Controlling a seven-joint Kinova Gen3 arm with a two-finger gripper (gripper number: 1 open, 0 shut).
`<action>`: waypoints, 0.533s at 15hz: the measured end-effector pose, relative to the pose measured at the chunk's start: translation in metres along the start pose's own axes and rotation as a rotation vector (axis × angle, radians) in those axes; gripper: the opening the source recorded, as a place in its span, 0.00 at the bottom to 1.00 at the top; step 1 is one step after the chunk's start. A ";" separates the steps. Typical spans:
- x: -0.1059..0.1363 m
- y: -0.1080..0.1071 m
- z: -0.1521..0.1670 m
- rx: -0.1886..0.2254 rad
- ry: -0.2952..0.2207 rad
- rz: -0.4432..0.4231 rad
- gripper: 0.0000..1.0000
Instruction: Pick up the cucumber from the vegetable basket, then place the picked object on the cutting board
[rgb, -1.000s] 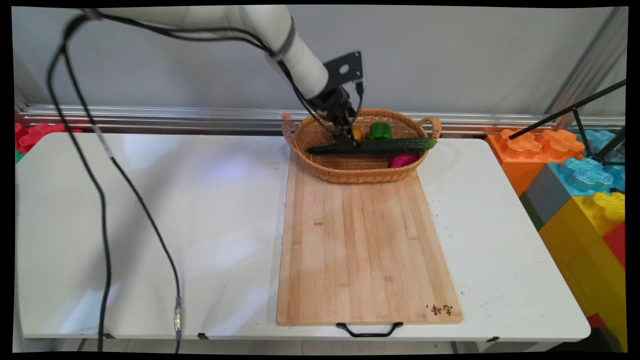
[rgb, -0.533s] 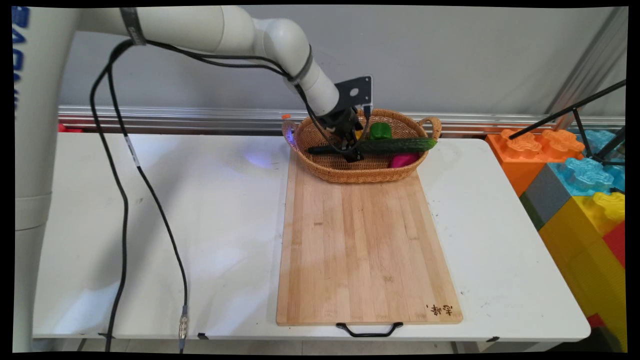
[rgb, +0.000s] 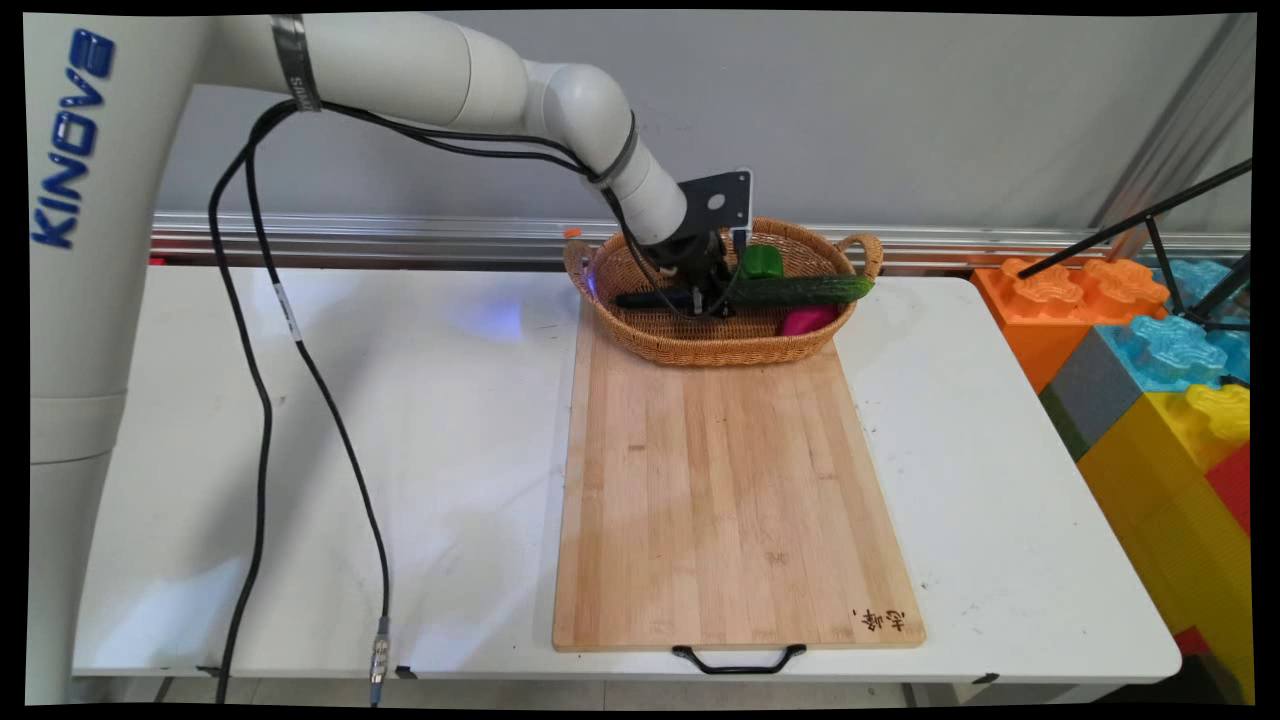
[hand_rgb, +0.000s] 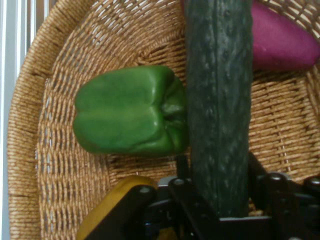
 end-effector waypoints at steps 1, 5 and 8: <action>0.000 0.001 0.000 -0.001 0.002 0.003 0.00; 0.007 0.005 -0.014 -0.005 0.026 0.023 0.00; 0.015 0.004 -0.037 0.002 0.044 0.046 0.00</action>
